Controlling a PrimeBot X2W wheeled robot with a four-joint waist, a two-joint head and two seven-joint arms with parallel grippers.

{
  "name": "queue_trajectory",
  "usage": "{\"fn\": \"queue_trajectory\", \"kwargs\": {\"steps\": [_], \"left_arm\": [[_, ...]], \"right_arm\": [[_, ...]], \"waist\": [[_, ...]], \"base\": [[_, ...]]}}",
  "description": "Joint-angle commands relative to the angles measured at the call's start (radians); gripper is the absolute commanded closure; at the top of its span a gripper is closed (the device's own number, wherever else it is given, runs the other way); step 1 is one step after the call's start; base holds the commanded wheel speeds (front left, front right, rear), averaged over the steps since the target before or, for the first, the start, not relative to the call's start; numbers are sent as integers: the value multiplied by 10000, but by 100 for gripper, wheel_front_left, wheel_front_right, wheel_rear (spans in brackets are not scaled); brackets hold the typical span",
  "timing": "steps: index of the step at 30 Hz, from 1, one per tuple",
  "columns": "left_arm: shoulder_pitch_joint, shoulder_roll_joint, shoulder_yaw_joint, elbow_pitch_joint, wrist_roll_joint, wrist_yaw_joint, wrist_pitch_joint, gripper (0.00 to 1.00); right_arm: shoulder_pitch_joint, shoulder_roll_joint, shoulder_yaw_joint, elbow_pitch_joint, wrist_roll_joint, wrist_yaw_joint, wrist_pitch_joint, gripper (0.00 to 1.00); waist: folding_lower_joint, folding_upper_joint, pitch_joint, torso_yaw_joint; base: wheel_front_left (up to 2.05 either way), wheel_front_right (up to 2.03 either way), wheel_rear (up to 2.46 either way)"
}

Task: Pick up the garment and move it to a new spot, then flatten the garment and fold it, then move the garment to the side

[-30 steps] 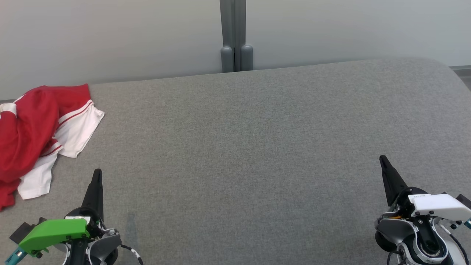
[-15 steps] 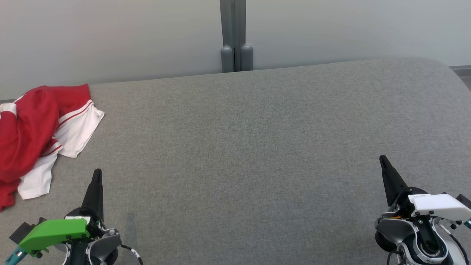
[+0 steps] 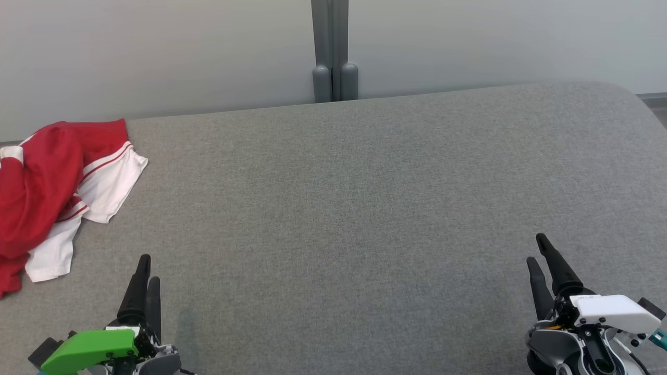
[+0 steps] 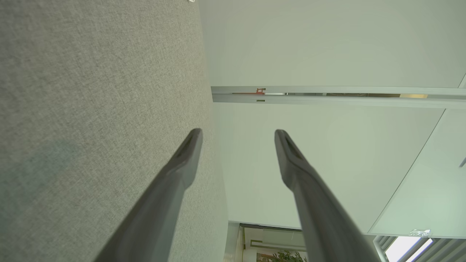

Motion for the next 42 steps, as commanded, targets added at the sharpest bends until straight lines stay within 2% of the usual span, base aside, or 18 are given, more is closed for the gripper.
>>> {"fn": "queue_trajectory", "kwargs": {"steps": [1, 9, 15, 32, 42], "left_arm": [[-144, 34, -71, -246, 84, -6, -130, 0], [-33, 46, -271, -503, 502, -11, -520, 0], [-19, 55, -320, -724, 1265, 33, -790, 0], [81, 78, -943, -1671, 4142, 624, -1471, 0], [172, 90, -1300, -1915, 6599, 864, -1817, 0]], "right_arm": [[-134, -38, 91, -189, -78, 2, -133, 0], [-72, -50, 213, -187, -391, 3, -524, 0], [-97, -58, 166, -237, -1128, 3, -795, 0], [23, -79, 447, -1423, -5363, 4, -1479, 0], [77, -90, 669, -1588, -7266, 5, -1826, 0]], "waist": [[0, 0, 2, 0], [0, 0, 6, 2], [0, 0, 12, 1], [0, 0, 89, 36], [0, 0, 135, 41]], "base": [[0, 0, 0], [0, 0, 0], [0, 0, 0], [0, 0, 0], [0, 0, 0]]}}
